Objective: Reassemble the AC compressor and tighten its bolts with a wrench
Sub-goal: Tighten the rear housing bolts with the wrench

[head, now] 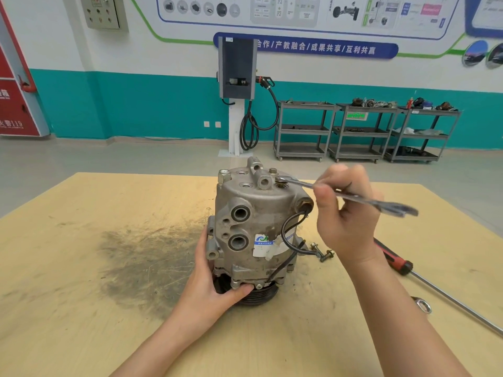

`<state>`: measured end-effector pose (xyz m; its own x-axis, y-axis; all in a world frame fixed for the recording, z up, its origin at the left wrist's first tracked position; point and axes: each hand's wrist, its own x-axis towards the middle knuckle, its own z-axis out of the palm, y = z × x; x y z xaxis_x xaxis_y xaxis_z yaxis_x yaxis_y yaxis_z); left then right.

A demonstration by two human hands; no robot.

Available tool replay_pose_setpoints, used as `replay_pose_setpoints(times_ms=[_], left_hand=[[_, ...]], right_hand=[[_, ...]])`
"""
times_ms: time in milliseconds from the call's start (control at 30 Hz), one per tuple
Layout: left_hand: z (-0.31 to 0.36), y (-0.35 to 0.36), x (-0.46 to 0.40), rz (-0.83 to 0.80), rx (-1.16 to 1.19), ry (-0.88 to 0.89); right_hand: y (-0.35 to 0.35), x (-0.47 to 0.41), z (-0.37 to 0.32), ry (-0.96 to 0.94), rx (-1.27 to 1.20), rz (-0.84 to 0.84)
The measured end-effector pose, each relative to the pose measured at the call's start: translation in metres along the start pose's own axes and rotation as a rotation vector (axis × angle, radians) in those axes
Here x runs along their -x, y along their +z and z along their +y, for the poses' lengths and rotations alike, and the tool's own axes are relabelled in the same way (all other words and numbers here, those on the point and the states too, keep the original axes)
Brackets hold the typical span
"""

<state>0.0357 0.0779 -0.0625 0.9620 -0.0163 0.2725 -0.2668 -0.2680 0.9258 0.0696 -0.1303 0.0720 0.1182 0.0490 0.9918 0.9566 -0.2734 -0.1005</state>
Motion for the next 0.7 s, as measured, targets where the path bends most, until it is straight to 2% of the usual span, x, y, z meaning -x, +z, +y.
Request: replay_pose_setpoints(times_ms=[167, 300, 400, 567, 700], left_hand=[[-0.001, 0.0, 0.001, -0.047, 0.04, 0.023], [-0.004, -0.001, 0.0, -0.053, 0.051, 0.027], [-0.004, -0.001, 0.001, -0.045, 0.052, 0.021], [-0.006, 0.0, 0.0, -0.045, 0.065, 0.028], [-0.005, -0.001, 0.0, -0.042, 0.063, 0.014]], right_hand=[[-0.002, -0.005, -0.005, -0.205, 0.245, -0.156], [-0.001, -0.008, -0.01, -0.271, 0.359, -0.14], [-0.001, -0.011, -0.011, -0.121, 0.288, -0.073], [-0.007, -0.015, -0.011, 0.29, 0.076, 0.031], [-0.006, -0.018, -0.013, 0.335, 0.023, -0.029]])
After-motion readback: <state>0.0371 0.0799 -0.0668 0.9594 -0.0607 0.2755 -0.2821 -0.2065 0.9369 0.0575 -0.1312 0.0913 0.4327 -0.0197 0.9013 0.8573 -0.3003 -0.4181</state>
